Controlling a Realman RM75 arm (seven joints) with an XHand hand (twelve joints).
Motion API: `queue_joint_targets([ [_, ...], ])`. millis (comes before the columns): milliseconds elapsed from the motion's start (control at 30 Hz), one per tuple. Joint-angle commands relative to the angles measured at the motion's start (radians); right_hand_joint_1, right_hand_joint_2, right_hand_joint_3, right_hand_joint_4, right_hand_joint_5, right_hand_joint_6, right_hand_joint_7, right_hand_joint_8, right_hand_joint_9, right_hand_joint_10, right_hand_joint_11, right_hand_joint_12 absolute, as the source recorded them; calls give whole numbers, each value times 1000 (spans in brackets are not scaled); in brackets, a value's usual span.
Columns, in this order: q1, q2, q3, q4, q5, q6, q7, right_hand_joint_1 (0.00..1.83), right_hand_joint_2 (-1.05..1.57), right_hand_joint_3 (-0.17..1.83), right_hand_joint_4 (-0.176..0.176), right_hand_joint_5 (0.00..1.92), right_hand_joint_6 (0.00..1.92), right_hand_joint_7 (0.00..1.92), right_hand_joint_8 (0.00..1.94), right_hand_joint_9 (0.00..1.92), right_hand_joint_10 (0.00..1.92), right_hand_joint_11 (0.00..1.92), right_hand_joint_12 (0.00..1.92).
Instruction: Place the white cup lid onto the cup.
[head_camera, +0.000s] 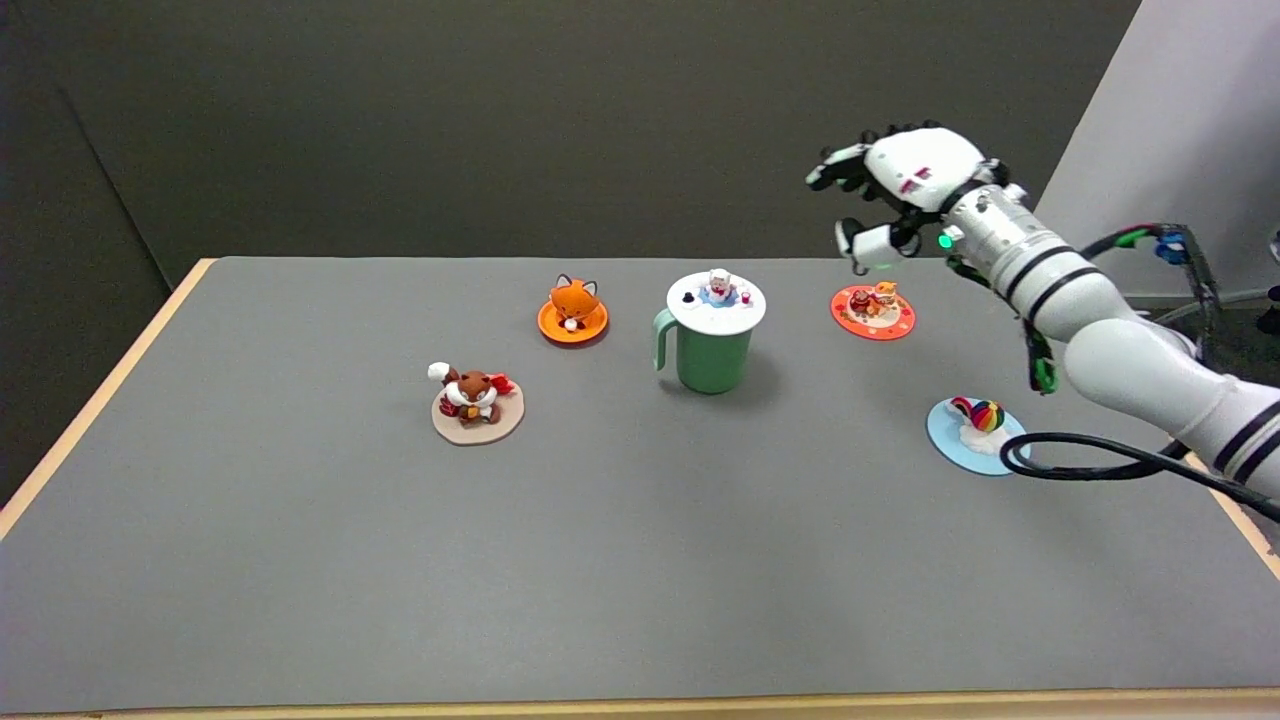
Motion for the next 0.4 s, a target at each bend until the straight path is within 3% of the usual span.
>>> queue_joint_targets([
  [33,-166,12,216,142,-10,-8,-66,883,782,881,176,725,209,795,203,850,222,692,779],
  [67,-167,13,215,146,-10,-12,-83,892,767,898,176,730,201,791,207,842,215,694,733],
  [100,-168,15,210,154,-10,-16,-100,840,731,1019,176,730,216,801,167,805,200,707,560],
  [200,-170,16,205,179,-10,-25,-124,808,715,1032,176,732,231,771,170,756,198,730,373],
  [400,-181,16,206,202,-4,-27,-125,753,708,1045,176,729,238,752,172,710,192,669,320],
])
